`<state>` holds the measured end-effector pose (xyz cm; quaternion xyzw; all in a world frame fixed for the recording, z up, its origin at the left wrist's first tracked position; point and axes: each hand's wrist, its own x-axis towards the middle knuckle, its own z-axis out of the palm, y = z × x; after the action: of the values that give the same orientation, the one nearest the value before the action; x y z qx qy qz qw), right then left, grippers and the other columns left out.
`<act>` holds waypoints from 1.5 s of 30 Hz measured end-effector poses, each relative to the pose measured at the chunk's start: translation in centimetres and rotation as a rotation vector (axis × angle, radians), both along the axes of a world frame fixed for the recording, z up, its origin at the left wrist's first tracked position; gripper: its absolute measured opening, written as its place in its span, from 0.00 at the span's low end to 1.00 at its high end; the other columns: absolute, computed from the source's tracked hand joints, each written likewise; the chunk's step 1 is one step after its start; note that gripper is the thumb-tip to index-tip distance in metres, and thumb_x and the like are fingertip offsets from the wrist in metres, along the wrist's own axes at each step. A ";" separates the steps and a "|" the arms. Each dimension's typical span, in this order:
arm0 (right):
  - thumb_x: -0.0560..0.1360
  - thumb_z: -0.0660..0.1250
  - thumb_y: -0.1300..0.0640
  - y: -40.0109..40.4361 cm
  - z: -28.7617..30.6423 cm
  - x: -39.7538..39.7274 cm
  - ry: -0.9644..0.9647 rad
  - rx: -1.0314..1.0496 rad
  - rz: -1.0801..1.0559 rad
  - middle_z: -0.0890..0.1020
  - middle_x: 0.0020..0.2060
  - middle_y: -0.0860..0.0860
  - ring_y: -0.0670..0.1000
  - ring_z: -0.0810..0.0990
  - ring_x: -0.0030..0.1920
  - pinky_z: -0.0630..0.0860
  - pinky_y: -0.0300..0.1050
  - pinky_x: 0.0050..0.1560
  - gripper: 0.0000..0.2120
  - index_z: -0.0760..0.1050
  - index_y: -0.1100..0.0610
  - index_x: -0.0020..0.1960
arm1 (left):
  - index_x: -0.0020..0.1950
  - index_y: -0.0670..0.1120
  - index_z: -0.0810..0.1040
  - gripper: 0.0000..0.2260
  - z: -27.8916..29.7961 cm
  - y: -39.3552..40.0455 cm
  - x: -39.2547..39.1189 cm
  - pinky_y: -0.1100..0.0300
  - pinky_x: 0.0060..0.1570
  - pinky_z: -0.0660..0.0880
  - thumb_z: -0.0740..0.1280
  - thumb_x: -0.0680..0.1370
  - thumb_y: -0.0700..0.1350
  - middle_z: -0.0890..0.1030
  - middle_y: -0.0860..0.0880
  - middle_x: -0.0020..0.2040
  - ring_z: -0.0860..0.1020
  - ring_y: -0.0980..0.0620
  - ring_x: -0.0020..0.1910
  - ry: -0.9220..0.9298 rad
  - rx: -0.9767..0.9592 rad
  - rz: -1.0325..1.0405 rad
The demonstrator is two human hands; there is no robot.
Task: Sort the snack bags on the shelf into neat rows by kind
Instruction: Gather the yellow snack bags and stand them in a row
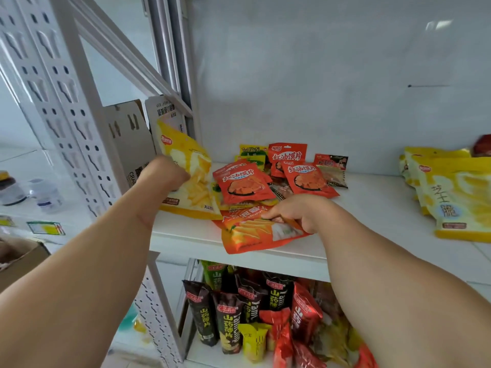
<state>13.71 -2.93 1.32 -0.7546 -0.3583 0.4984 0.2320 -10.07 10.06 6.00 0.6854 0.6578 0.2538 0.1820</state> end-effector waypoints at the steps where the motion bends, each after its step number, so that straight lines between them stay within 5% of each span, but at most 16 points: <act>1: 0.74 0.74 0.52 -0.9 0.2 -0.3 0.025 0.011 -0.014 0.83 0.51 0.55 0.54 0.79 0.54 0.71 0.53 0.68 0.10 0.79 0.59 0.47 | 0.47 0.39 0.74 0.09 -0.3 -0.2 -0.2 0.58 0.33 0.70 0.70 0.76 0.44 0.75 0.45 0.32 0.73 0.48 0.30 -0.073 -0.015 -0.003; 6: 0.66 0.80 0.52 -5.8 -1.0 -1.8 0.062 0.032 -0.150 0.77 0.40 0.51 0.46 0.72 0.35 0.70 0.44 0.54 0.13 0.79 0.55 0.43 | 0.51 0.39 0.72 0.10 -1.2 -2.4 -1.4 0.51 0.44 0.76 0.70 0.76 0.42 0.73 0.45 0.36 0.75 0.44 0.40 -0.406 -0.110 -0.108; 9: 0.38 0.87 0.46 -8.8 -2.2 -2.0 0.035 0.089 -0.271 0.75 0.57 0.48 0.49 0.71 0.42 0.70 0.49 0.60 0.52 0.79 0.59 0.61 | 0.50 0.42 0.73 0.10 -2.2 -4.3 -1.8 0.46 0.55 0.79 0.72 0.74 0.41 0.78 0.44 0.47 0.78 0.44 0.48 -0.617 -0.192 -0.196; 10: 0.43 0.87 0.45 -10.2 -2.2 -2.8 0.037 0.122 -0.313 0.73 0.60 0.47 0.51 0.73 0.49 0.69 0.50 0.65 0.49 0.79 0.61 0.61 | 0.49 0.42 0.75 0.10 -2.7 -5.1 -2.0 0.44 0.55 0.80 0.74 0.72 0.41 0.81 0.43 0.51 0.80 0.44 0.49 -0.689 -0.235 -0.223; 12: 0.64 0.81 0.47 -13.3 -2.0 -4.5 0.039 0.143 -0.342 0.76 0.54 0.49 0.52 0.72 0.63 0.68 0.50 0.66 0.20 0.82 0.61 0.44 | 0.53 0.43 0.78 0.15 -3.7 -7.0 -2.2 0.40 0.52 0.81 0.77 0.70 0.40 0.84 0.42 0.54 0.84 0.41 0.49 -0.837 -0.309 -0.242; 15: 0.73 0.73 0.47 -17.4 -2.5 -5.2 0.002 0.176 -0.351 0.79 0.42 0.52 0.50 0.74 0.58 0.70 0.45 0.59 0.25 0.72 0.58 0.24 | 0.56 0.44 0.79 0.13 -4.3 -9.8 -1.5 0.42 0.49 0.82 0.76 0.74 0.39 0.85 0.44 0.50 0.85 0.42 0.46 -0.964 -0.364 -0.332; 18: 0.76 0.71 0.52 -21.1 -2.9 -5.5 0.054 0.284 -0.421 0.76 0.36 0.56 0.49 0.76 0.45 0.69 0.40 0.46 0.25 0.69 0.58 0.24 | 0.55 0.45 0.80 0.11 -4.2 -12.2 0.3 0.45 0.45 0.83 0.76 0.75 0.42 0.86 0.44 0.49 0.86 0.44 0.43 -1.030 -0.418 -0.416; 20: 0.75 0.71 0.52 -23.6 -3.7 -4.9 0.058 0.347 -0.476 0.76 0.30 0.55 0.49 0.77 0.43 0.70 0.42 0.53 0.24 0.71 0.57 0.24 | 0.54 0.46 0.80 0.08 -3.8 -14.0 1.6 0.50 0.42 0.82 0.74 0.76 0.43 0.86 0.46 0.47 0.86 0.46 0.42 -1.049 -0.436 -0.444; 23: 0.75 0.71 0.53 -27.3 -4.9 -3.0 0.070 0.446 -0.540 0.75 0.26 0.55 0.51 0.78 0.42 0.72 0.47 0.60 0.22 0.72 0.58 0.24 | 0.59 0.44 0.79 0.14 -3.5 -16.5 4.0 0.46 0.50 0.83 0.74 0.75 0.43 0.86 0.44 0.51 0.86 0.44 0.47 -1.060 -0.496 -0.469; 25: 0.75 0.71 0.55 -29.7 -5.0 -1.7 0.061 0.499 -0.577 0.75 0.26 0.56 0.51 0.78 0.39 0.74 0.47 0.56 0.22 0.72 0.59 0.25 | 0.62 0.42 0.78 0.16 -3.2 -18.3 6.1 0.43 0.53 0.82 0.74 0.75 0.42 0.86 0.43 0.52 0.86 0.43 0.49 -1.066 -0.518 -0.513; 29: 0.77 0.69 0.57 -34.4 -4.6 2.3 0.008 0.581 -0.626 0.75 0.25 0.55 0.48 0.76 0.33 0.73 0.41 0.45 0.22 0.72 0.60 0.26 | 0.52 0.45 0.80 0.08 -3.3 -22.2 11.8 0.48 0.51 0.82 0.75 0.75 0.41 0.86 0.45 0.48 0.86 0.45 0.46 -1.032 -0.516 -0.582; 32: 0.77 0.69 0.58 -37.7 -4.2 6.8 0.012 0.613 -0.640 0.74 0.24 0.56 0.49 0.75 0.30 0.71 0.42 0.43 0.21 0.72 0.60 0.26 | 0.52 0.48 0.81 0.13 -3.4 -25.0 16.5 0.44 0.53 0.82 0.79 0.70 0.45 0.87 0.46 0.49 0.86 0.45 0.47 -1.046 -0.490 -0.583; 38: 0.76 0.69 0.60 -43.1 -3.2 16.4 -0.018 0.654 -0.637 0.73 0.24 0.56 0.49 0.72 0.26 0.70 0.44 0.41 0.19 0.72 0.60 0.27 | 0.45 0.46 0.78 0.05 -3.0 -30.9 25.6 0.60 0.27 0.79 0.73 0.77 0.40 0.84 0.48 0.37 0.83 0.52 0.29 -1.145 -0.429 -0.526; 45: 0.77 0.69 0.61 -44.9 -2.5 24.0 -0.021 0.672 -0.637 0.73 0.24 0.56 0.50 0.72 0.27 0.70 0.43 0.38 0.17 0.72 0.59 0.30 | 0.51 0.45 0.81 0.08 -2.7 -32.7 31.3 0.53 0.40 0.81 0.75 0.75 0.47 0.84 0.48 0.40 0.84 0.46 0.38 -1.124 -0.319 -0.450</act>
<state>37.75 -47.80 -1.18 -0.7151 -0.2526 0.2509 0.6016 21.27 -22.60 3.27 0.5331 0.3308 0.4298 0.6493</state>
